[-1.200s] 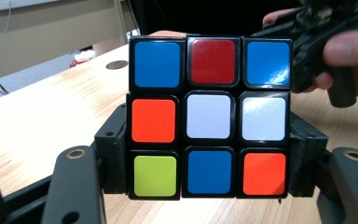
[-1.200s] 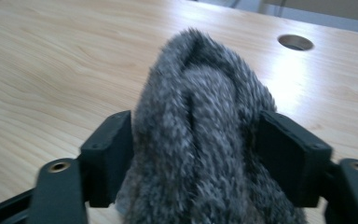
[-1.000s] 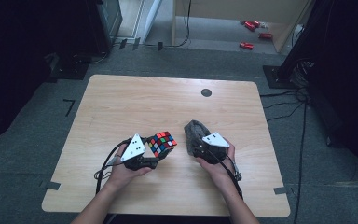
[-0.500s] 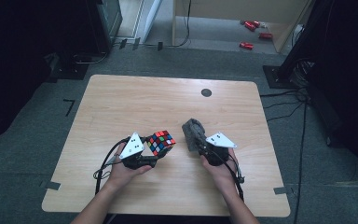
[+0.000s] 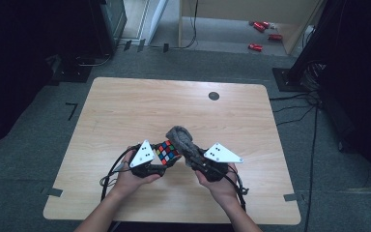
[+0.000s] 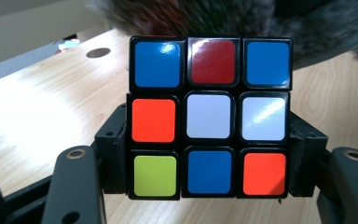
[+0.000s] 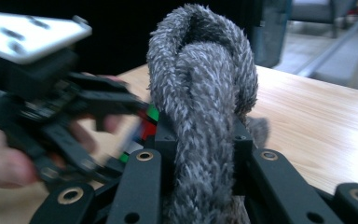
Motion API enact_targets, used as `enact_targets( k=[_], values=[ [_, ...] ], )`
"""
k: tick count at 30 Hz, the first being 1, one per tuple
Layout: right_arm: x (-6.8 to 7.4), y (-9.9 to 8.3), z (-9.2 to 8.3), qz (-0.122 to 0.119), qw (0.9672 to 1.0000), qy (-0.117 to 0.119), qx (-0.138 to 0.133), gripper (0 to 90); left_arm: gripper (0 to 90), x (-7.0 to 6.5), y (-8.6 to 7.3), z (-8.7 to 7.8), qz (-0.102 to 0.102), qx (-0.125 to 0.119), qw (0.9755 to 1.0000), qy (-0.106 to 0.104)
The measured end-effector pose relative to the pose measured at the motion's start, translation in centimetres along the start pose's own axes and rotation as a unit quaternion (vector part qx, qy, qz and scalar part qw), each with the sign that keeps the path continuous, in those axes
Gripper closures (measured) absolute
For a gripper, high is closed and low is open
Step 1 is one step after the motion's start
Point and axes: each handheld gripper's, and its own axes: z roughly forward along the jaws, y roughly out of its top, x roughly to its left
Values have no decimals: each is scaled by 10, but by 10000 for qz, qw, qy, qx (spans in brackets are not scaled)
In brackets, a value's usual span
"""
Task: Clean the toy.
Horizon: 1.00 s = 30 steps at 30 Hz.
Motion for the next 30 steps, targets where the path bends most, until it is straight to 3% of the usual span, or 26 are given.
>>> enact_targets(
  k=[5,12,15,20,23,27,30],
  values=[
    [6,1,1,100,9996,257,12,739,345,-8,3,2,212,26,9997,-67],
    [-13,-4,2,522,9986,-14,127,740,346,-3,6,-5,18,-203,9998,-78],
    [-10,-3,1,475,9987,19,164,739,346,-1,5,-4,-59,-141,9999,-66],
    [5,1,1,236,9995,196,98,735,345,-7,4,1,51,-28,9999,-89],
    [-2,1,1,504,9985,205,36,733,345,-7,6,-1,40,-147,9998,-164],
    [-14,-4,1,677,9977,-13,102,733,345,-2,7,-7,-103,-305,9994,-112],
    [-14,-5,1,656,9977,-35,143,731,346,3,6,-8,-214,-317,9992,-77]
  ],
)
